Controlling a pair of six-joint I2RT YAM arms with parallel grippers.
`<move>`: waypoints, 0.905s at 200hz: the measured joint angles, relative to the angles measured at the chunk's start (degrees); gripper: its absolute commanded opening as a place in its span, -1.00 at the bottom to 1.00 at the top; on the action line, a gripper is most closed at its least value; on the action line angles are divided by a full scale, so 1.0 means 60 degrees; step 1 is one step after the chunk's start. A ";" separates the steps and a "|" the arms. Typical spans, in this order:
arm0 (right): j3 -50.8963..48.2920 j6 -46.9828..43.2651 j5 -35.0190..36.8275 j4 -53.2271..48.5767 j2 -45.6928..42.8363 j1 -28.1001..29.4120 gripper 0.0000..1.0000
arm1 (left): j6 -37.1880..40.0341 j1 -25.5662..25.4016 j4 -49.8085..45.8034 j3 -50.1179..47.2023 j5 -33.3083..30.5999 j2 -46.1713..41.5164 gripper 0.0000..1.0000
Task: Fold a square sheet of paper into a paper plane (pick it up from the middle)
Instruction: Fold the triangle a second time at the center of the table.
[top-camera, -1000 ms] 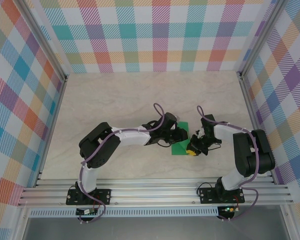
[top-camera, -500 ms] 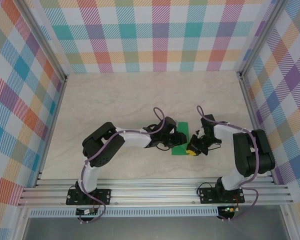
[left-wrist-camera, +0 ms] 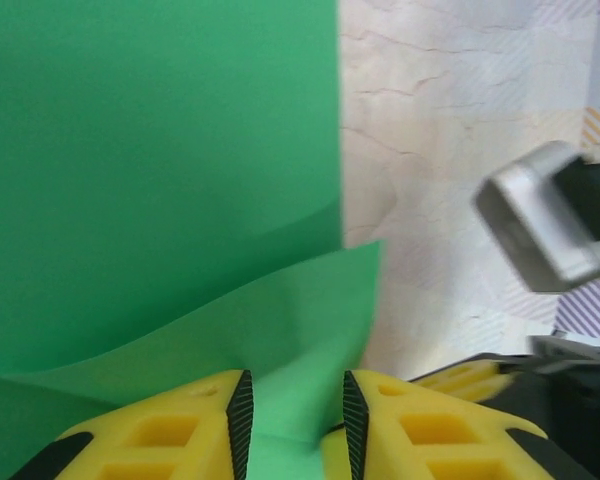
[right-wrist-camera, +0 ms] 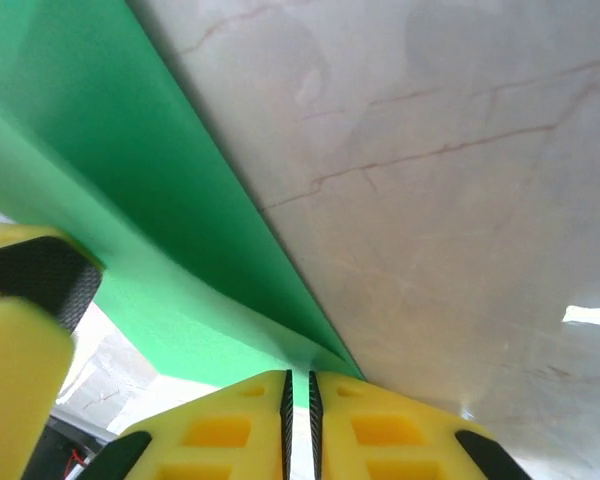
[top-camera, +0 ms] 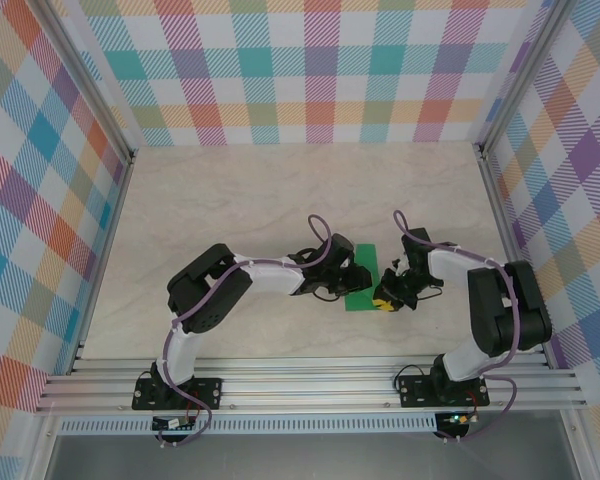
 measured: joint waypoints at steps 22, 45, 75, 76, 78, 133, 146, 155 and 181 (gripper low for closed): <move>0.0000 0.0000 0.0044 -0.0011 -0.0492 0.0000 -0.67 | 0.0000 -0.0004 -0.0160 0.0000 -0.0062 0.0015 -0.39; 0.0004 -0.0007 -0.0124 0.0076 -0.0685 0.0000 -0.71 | 0.0000 -0.0004 -0.0164 0.0004 -0.0062 0.0018 -0.40; 0.0004 -0.0091 -0.0321 0.0131 -0.0474 0.0004 -0.74 | 0.0004 -0.0004 -0.0211 0.0091 -0.0069 0.0076 -0.40; 0.0004 -0.0102 -0.0317 0.0131 -0.0448 0.0004 -0.74 | 0.0004 -0.0004 -0.0215 0.0095 -0.0069 0.0080 -0.40; 0.0004 -0.0106 -0.0321 0.0127 -0.0404 0.0004 -0.74 | 0.0004 -0.0004 -0.0219 0.0102 -0.0066 0.0084 -0.40; 0.0219 0.0044 0.0546 -0.0284 0.0186 0.0033 -0.75 | 0.0073 -0.0004 -0.0474 0.0251 -0.0098 0.0124 -0.41; 0.0284 0.0040 0.0758 -0.0426 0.0186 0.0029 -0.76 | 0.0109 0.0000 -0.0528 0.0255 -0.0142 0.0124 -0.41; 0.0317 0.0040 0.0838 -0.0492 0.0197 0.0029 -0.77 | 0.0131 0.0004 -0.0576 0.0259 -0.0142 0.0124 -0.41; 0.0379 0.0007 0.0943 -0.0586 0.0226 0.0036 -0.77 | 0.0244 0.0080 -0.0623 0.0270 -0.0142 0.0124 -0.42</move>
